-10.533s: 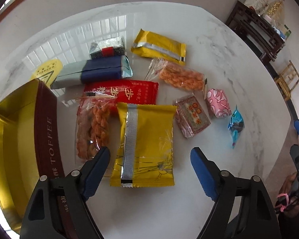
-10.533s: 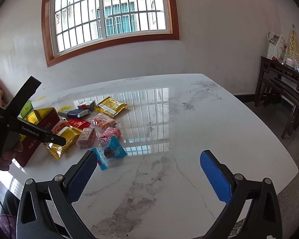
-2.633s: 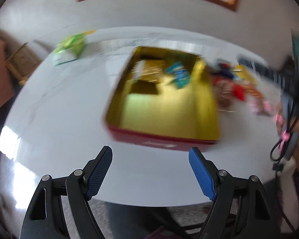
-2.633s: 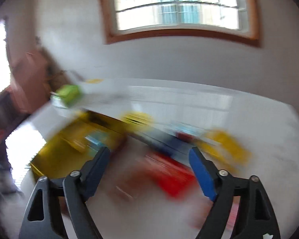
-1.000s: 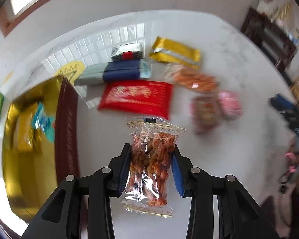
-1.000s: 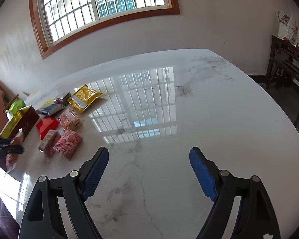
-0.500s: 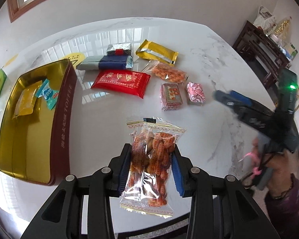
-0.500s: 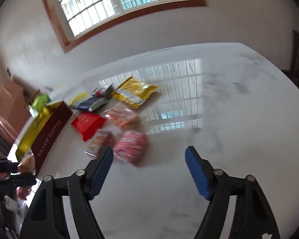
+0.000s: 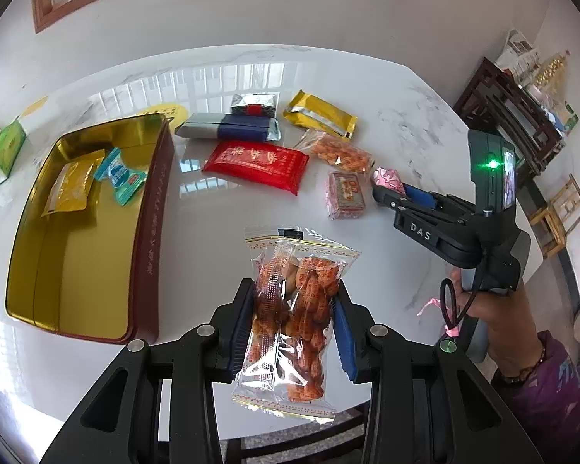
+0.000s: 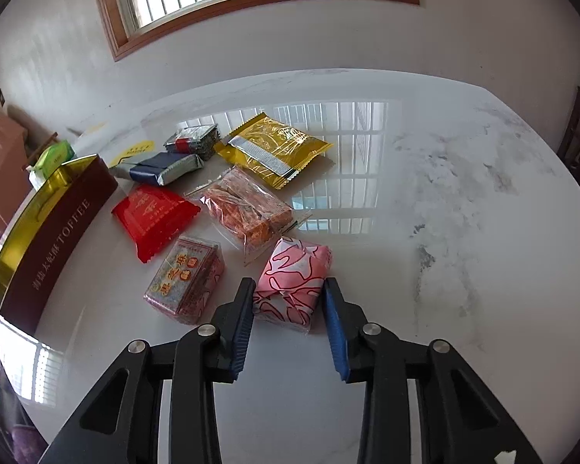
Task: Organize snacks
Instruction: 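Lift the dough bag with the left gripper while the right gripper grasps the pink box, then lower the dough bag into the tin and open the left gripper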
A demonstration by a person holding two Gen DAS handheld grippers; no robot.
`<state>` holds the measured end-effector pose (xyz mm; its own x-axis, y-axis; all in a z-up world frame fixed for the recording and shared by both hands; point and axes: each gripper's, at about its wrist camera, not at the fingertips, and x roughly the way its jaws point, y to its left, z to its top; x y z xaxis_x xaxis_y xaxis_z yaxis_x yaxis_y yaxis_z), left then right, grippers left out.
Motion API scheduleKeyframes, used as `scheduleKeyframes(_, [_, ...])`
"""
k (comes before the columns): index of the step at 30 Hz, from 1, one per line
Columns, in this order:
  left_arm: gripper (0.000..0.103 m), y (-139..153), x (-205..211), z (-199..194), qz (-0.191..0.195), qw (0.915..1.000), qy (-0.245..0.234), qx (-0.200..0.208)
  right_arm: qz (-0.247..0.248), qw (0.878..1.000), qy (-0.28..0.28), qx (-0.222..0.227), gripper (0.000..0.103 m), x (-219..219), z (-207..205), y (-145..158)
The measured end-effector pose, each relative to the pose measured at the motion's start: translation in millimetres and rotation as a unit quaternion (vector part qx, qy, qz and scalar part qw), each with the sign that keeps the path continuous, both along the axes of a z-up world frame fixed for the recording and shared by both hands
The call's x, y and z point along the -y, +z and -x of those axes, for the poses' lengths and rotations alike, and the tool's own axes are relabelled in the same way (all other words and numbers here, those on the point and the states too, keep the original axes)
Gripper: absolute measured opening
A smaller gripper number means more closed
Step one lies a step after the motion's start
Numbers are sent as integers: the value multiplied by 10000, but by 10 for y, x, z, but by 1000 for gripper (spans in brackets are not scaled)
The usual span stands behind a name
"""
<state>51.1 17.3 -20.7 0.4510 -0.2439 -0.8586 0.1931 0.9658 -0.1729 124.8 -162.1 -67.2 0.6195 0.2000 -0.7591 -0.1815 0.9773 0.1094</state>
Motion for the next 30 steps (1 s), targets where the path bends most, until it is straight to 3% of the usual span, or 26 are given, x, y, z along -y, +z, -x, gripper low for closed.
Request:
scheduleKeyframes(9, [39,173,-382,67,92,9992,379,119,89,9933,-1150,78,30,942,-3,30])
scheduleKeyframes(12, [39,293,-656,68,-48,9974,664,281,-141,9901,-1398,12,30,1224,-13,17])
scheduleKeyframes(16, [39,356,-995,9,-332,9935,1002,426,-107,9897,-1428,12,30,1243,-21,16])
scheduleKeyframes(23, [39,159,-1407,-181,-1019,9831,1392,614,-168,9894,-1444,12,31,1216,-13,12])
scheduleKeyframes(30, [39,-101,-1662,-336,-1216,9793,1522,550,-42,9894,-1451,8,31,1198,-18,11])
